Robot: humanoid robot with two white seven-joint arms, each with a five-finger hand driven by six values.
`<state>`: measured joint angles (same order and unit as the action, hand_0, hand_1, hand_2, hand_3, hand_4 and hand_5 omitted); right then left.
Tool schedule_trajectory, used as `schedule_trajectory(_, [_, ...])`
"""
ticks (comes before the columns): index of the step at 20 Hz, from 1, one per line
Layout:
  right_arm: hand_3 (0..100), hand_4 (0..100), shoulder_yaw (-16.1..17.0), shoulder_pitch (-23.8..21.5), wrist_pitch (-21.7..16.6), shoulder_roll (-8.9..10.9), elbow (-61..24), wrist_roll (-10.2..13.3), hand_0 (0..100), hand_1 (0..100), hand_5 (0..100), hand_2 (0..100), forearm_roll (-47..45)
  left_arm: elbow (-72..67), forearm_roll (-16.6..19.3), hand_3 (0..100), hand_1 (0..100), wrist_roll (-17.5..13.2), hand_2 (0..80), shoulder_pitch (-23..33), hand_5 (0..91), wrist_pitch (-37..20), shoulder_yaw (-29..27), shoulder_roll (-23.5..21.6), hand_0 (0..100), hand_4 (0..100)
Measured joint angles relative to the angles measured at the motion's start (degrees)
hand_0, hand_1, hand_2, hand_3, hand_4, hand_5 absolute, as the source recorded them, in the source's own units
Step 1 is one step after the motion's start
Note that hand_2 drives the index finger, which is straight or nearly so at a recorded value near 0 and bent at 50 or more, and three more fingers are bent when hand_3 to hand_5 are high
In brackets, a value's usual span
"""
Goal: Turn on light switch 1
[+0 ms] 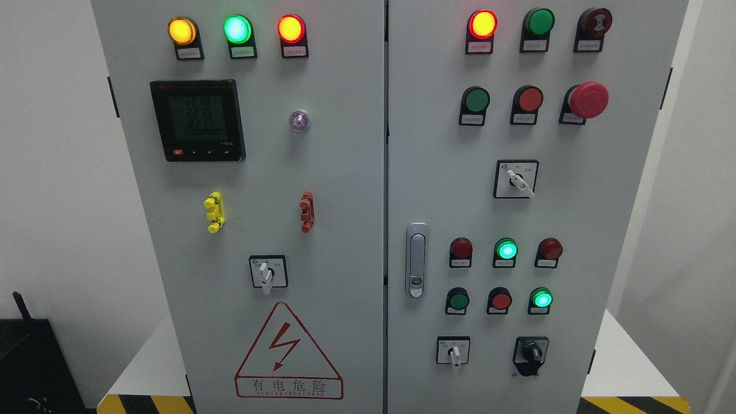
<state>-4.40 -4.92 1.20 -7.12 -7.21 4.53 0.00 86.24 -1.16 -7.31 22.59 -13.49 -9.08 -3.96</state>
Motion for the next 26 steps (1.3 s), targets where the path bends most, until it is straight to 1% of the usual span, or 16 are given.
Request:
schedule_trajectory(2, [0,0,0.0,0.0,0.0,0.0,0.0,0.0,0,0,0,0,0.0,3.3,-1.4,46,32,0.0,19.0,-0.9,29.6,-0.1,-0.4,-0.1,50,57])
schedule_trajectory(3, [0,0,0.0,0.0,0.0,0.0,0.0,0.0,0,0,0,0,0.0,4.9,-2.2,47,33,-0.2,20.3,-1.3,33.0,-0.3,-0.5,-0.1,51,58])
schedule_trajectory(4, [0,0,0.0,0.0,0.0,0.0,0.0,0.0,0,0,0,0,0.0,6.6,-3.0,51,35,-0.6,23.4,-1.6,40.2,-0.2,-0.7,-0.2,51,62])
schedule_trajectory(5, [0,0,0.0,0.0,0.0,0.0,0.0,0.0,0,0,0,0,0.0,8.2,-3.6,53,37,-1.0,24.2,-1.9,44.3,0.1,-0.8,-0.2,51,64])
schedule_trajectory(6, [0,0,0.0,0.0,0.0,0.0,0.0,0.0,0,0,0,0,0.0,9.6,-4.2,54,38,-1.5,24.6,-2.1,45.7,0.3,-0.9,-0.2,51,65])
schedule_trajectory(8, [0,0,0.0,0.0,0.0,0.0,0.0,0.0,0,0,0,0,0.0,12.3,-5.0,57,45,-2.0,26.4,-2.4,50.6,0.6,-1.1,-0.3,51,68])
schedule_trajectory(9, [0,0,0.0,0.0,0.0,0.0,0.0,0.0,0,0,0,0,0.0,13.4,-5.2,57,47,-2.1,27.5,-2.6,51.2,0.8,-1.2,-0.4,50,68])
schedule_trajectory(11, [0,0,0.0,0.0,0.0,0.0,0.0,0.0,0,0,0,0,0.0,15.6,-5.7,58,51,-2.3,30.6,-3.0,53.4,1.0,-1.2,-0.6,44,70])
schedule_trajectory(12, [0,0,0.0,0.0,0.0,0.0,0.0,0.0,0,0,0,0,0.0,16.6,-5.9,59,52,-2.3,31.0,-3.3,53.9,1.0,-1.1,-0.7,43,70])
schedule_trajectory(14, [0,0,0.0,0.0,0.0,0.0,0.0,0.0,0,0,0,0,0.0,18.4,-6.1,60,54,0.0,33.4,-3.9,55.0,1.1,-0.6,-1.0,40,72])
schedule_trajectory(17, [0,0,0.0,0.0,0.0,0.0,0.0,0.0,0,0,0,0,0.0,20.6,-6.1,62,59,4.9,35.9,-5.6,57.4,1.2,0.8,-1.6,36,74])
schedule_trajectory(18, [0,0,0.0,0.0,0.0,0.0,0.0,0.0,0,0,0,0,0.0,21.2,-6.1,62,60,5.9,36.1,-6.2,57.4,1.2,1.3,-1.8,35,74])
schedule_trajectory(19, [0,0,0.0,0.0,0.0,0.0,0.0,0.0,0,0,0,0,0.0,21.7,-6.1,62,60,6.9,36.3,-6.9,56.5,1.3,1.9,-1.9,31,74])
schedule_trajectory(21, [0,0,0.0,0.0,0.0,0.0,0.0,0.0,0,0,0,0,0.0,22.7,-6.1,62,58,8.9,36.4,-8.3,54.7,2.6,3.1,-2.2,24,73])
schedule_trajectory(23, [0,0,0.0,0.0,0.0,0.0,0.0,0.0,0,0,0,0,0.0,23.6,-6.0,61,57,12.2,36.9,-9.9,54.6,4.7,4.3,-2.4,17,73])
schedule_trajectory(26, [0,0,0.0,0.0,0.0,0.0,0.0,0.0,0,0,0,0,0.0,24.5,-6.0,61,57,16.1,38.8,-12.6,54.9,8.4,6.5,-2.5,11,73])
